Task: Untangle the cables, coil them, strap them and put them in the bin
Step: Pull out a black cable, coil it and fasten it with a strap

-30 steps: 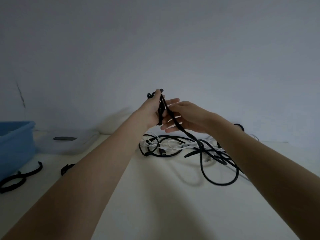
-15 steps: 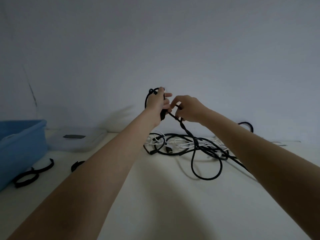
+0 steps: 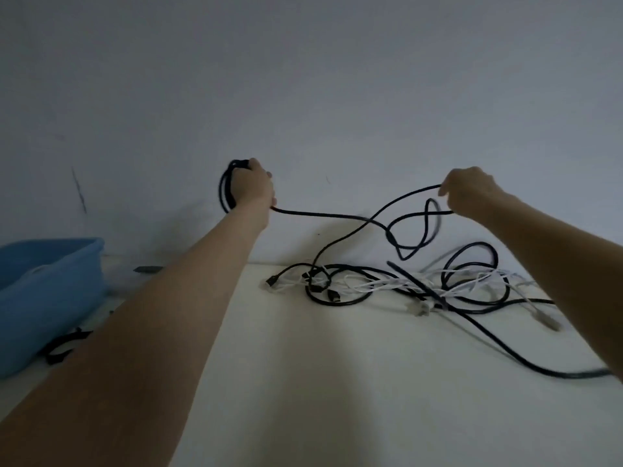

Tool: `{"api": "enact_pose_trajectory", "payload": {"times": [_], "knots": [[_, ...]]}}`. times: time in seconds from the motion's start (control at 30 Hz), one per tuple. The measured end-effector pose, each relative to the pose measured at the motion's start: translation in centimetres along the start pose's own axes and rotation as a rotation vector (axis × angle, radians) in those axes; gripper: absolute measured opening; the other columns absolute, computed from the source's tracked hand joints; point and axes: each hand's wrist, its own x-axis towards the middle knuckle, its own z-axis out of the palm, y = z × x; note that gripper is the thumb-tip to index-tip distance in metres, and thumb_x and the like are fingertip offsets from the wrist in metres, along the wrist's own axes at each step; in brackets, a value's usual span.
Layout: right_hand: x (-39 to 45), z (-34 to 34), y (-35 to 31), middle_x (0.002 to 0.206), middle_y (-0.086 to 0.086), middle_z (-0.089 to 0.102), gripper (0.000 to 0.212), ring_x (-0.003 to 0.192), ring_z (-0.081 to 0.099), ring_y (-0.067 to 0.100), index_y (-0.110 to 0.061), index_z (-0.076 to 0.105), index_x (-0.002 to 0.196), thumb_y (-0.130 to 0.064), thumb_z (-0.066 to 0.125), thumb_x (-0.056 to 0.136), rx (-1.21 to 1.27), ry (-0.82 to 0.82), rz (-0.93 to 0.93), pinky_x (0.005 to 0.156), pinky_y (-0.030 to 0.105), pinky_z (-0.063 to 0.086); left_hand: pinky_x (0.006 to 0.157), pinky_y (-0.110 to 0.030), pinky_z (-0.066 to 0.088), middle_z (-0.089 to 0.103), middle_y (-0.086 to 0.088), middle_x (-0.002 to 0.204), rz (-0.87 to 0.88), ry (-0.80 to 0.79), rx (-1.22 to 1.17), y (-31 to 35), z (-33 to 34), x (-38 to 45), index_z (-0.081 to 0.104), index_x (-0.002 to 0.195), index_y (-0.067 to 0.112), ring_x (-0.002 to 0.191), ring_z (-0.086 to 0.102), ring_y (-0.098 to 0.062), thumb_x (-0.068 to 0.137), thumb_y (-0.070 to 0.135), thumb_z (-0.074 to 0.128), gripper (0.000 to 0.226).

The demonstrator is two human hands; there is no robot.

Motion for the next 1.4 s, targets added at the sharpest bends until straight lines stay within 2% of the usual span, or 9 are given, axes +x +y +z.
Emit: {"api": "enact_pose_trajectory", "payload": {"times": [0.17,0.27,0.4,0.57,0.73,0.87,1.13,1.23,1.4], "knots": [[0.7,-0.4,0.4,0.119,0.027,0.055,0.036,0.105,0.057,0.043,0.003,0.058,0.12,0.01,0.045,0.087,0.025,0.011,0.048,0.091,0.045,0.049,0.028,-0.011,0.019,0.038,0.004,0.031,-0.1,0.123,-0.036,1.4,-5.4,2.4,0.047,0.065,0.012,0.019,0.026,-0.005,0.103,0.031,0.028,0.047],[0.2,1.7,-3.8,0.123,0.022,0.055,0.035,0.113,0.054,0.037,-0.003,0.055,0.125,-0.008,0.053,0.091,-0.014,-0.22,-0.124,0.093,0.043,0.047,0.028,-0.011,0.016,0.032,0.007,0.027,-0.122,-0.055,-0.075,1.4,-2.6,0.6,0.045,0.068,0.01,0.02,0.023,-0.004,0.103,0.026,0.027,0.043],[-1.4,1.5,-8.8,0.128,0.011,0.055,0.029,0.121,0.046,0.033,-0.011,0.061,0.119,-0.022,0.048,0.095,0.227,-0.141,-0.325,0.102,0.039,0.038,0.03,-0.013,0.016,0.027,0.009,0.029,-0.186,-0.381,-0.141,1.9,0.6,-2.2,0.046,0.074,0.008,0.022,0.021,-0.003,0.103,0.026,0.026,0.04],[-5.6,1.5,-9.9,0.135,0.008,0.053,0.06,0.127,0.047,0.017,-0.003,0.048,0.132,-0.049,0.041,0.094,0.648,-0.81,-0.413,0.115,0.038,0.024,0.032,-0.014,0.022,0.03,0.01,0.036,-0.225,-0.566,-0.388,1.5,1.6,-3.2,0.054,0.082,0.007,0.028,0.024,-0.002,0.103,0.036,0.029,0.044],[-5.7,4.2,-9.3,0.093,0.004,0.067,0.027,0.099,0.064,0.021,0.002,0.06,0.109,-0.017,0.043,0.099,0.882,-0.94,-0.588,0.098,0.031,0.046,0.032,-0.014,0.022,0.03,0.01,0.036,-0.201,-0.583,-0.543,2.7,1.6,-3.8,0.054,0.083,0.006,0.028,0.025,-0.002,0.103,0.037,0.027,0.046],[-6.7,5.9,-9.5,0.065,0.003,0.055,0.057,0.075,0.059,0.02,-0.005,0.06,0.076,-0.053,0.033,0.091,0.852,-1.083,-0.531,0.08,0.027,0.049,0.029,-0.014,0.02,0.03,0.01,0.037,-0.198,-0.732,-0.601,5.0,0.2,-3.6,0.054,0.083,0.005,0.026,0.025,-0.003,0.103,0.037,0.026,0.047],[-5.3,7.6,-10.5,0.065,-0.001,0.054,0.038,0.06,0.048,0.01,-0.014,0.057,0.066,-0.046,0.059,0.086,0.471,-0.84,-0.528,0.069,0.022,0.04,0.03,-0.01,0.013,0.041,0.007,0.049,-0.368,-1.268,0.207,4.1,-2.3,-5.3,0.058,0.107,0.001,0.024,0.028,0.0,0.101,0.036,0.026,0.048],[-4.0,6.8,-10.7,0.087,0.001,0.065,0.008,0.084,0.062,0.012,-0.024,0.062,0.096,-0.027,0.061,0.09,0.565,-0.725,-0.467,0.085,0.029,0.05,0.033,-0.009,0.013,0.051,0.005,0.057,-0.397,-1.27,0.335,3.4,-2.7,-5.7,0.054,0.121,0.004,0.025,0.031,-0.001,0.101,0.038,0.026,0.049],[-3.1,5.8,-10.6,0.11,0.015,0.062,0.024,0.103,0.057,0.03,0.002,0.058,0.114,-0.01,0.05,0.094,0.513,-0.543,-0.421,0.094,0.04,0.046,0.036,-0.007,0.036,0.071,0.003,0.101,-0.412,-1.216,0.389,3.2,-3.2,-6.5,0.055,0.12,0.013,0.059,0.065,-0.01,0.1,0.043,0.026,0.047]]}}
